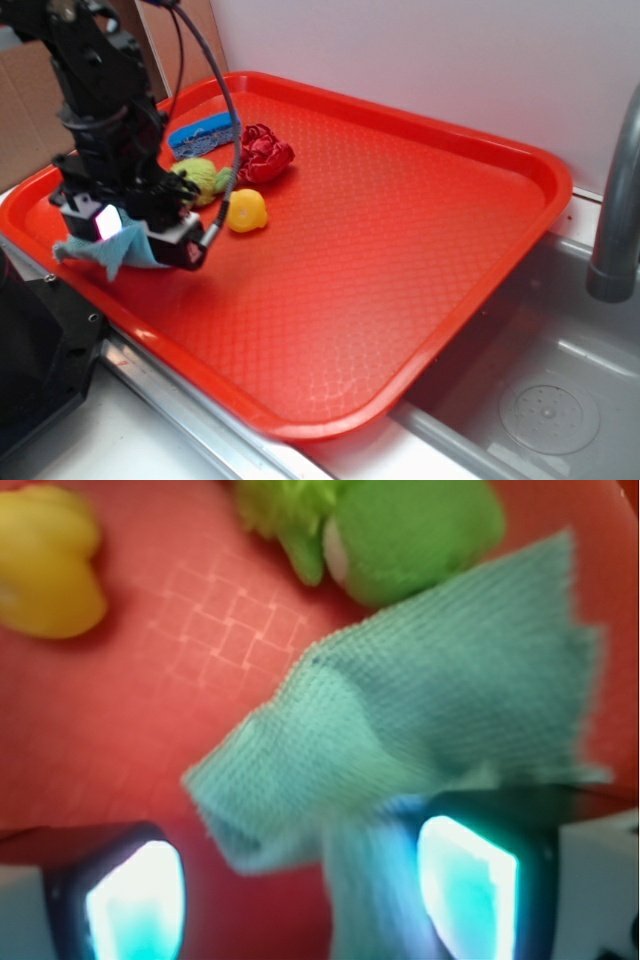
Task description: Grab the blue cloth.
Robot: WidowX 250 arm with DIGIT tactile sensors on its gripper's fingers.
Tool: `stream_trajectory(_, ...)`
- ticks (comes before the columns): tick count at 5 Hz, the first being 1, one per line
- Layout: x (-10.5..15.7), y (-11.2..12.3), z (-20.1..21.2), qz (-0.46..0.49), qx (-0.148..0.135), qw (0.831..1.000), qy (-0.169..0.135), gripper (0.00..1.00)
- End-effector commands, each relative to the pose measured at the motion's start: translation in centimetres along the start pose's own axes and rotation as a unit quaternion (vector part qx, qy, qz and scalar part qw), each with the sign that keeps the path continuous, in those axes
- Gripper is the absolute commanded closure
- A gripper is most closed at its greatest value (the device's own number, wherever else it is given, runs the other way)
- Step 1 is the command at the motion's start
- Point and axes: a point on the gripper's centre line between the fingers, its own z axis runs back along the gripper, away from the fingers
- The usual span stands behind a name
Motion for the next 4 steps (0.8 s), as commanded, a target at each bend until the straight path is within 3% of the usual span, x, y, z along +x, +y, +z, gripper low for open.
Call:
stream_trajectory(1, 3.43, 3.21, -1.7, -0.1, 0.071, 0.992, -0.04, 1.0)
stream_trajectory(4, 3.15, 3.76, -1.78, -0.096, 0.068, 0.992, -0.039, 1.0)
